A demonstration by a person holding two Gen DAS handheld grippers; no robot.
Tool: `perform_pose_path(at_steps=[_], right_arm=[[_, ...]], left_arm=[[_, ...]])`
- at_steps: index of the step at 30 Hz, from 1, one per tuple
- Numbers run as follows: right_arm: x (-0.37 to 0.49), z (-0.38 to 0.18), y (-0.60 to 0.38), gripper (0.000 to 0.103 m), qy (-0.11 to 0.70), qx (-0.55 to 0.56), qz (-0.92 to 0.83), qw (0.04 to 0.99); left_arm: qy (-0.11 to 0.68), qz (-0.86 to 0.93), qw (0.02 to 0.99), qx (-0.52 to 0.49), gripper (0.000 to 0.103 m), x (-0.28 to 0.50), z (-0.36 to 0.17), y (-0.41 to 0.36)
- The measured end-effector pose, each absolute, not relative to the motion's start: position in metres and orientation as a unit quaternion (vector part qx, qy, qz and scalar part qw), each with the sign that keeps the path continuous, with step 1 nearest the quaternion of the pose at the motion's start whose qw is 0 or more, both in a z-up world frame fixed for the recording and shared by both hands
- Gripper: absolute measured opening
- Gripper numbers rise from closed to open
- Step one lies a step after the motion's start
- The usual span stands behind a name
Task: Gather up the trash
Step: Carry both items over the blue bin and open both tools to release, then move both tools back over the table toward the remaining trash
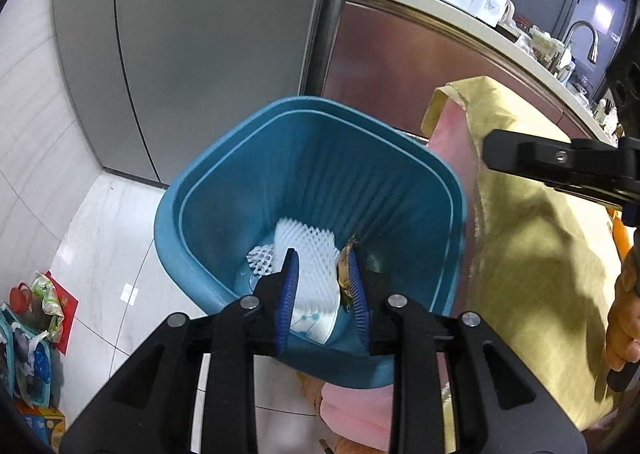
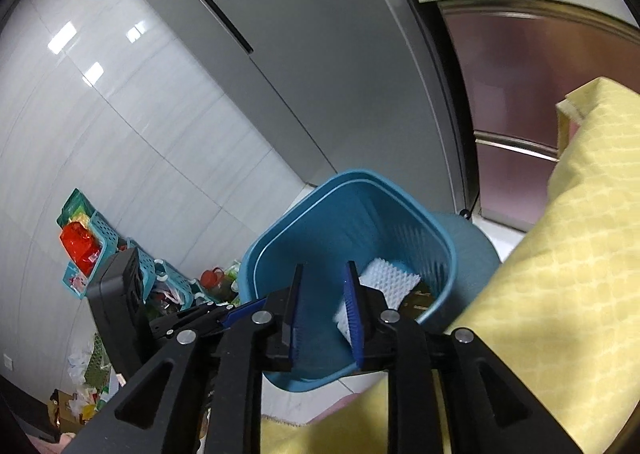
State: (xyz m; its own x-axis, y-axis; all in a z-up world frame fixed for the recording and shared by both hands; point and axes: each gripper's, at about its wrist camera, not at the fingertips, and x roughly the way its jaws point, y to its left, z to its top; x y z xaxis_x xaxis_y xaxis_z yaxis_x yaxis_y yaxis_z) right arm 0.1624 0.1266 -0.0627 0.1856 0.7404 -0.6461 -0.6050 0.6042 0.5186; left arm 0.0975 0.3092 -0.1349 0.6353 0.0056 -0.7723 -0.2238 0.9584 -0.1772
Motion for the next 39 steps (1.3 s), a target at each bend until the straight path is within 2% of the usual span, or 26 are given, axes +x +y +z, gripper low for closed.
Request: perform_pose_path(at_steps=[2,11,22,39], right_arm=[[0.16,-0.057,0.117,0.026,0.454,0.073,0.44,0.771],[0.127,-0.022,0.05,0.034,0.399,0.071,0.431,0.806],[0.094,-0.003,-0.057,0.037,0.351,0.093,0.359,0.86],[0.016,-0.023,-0.244,0.039,0.324,0.175,0.149,0.918]], left_arm=[[0.41,0.062,0.901,-0.128,0.029,0.095,-0.128,0.305],[0.349,0.002,0.932,-0.096,0.043,0.089,-0.081,0.249],[0.324,-0.139,0.934,-0.063,0.045,0.093,-0.051,0.137],[0.361,-0.299,0.883,-0.019,0.048,0.116,-0.062,-0.024]])
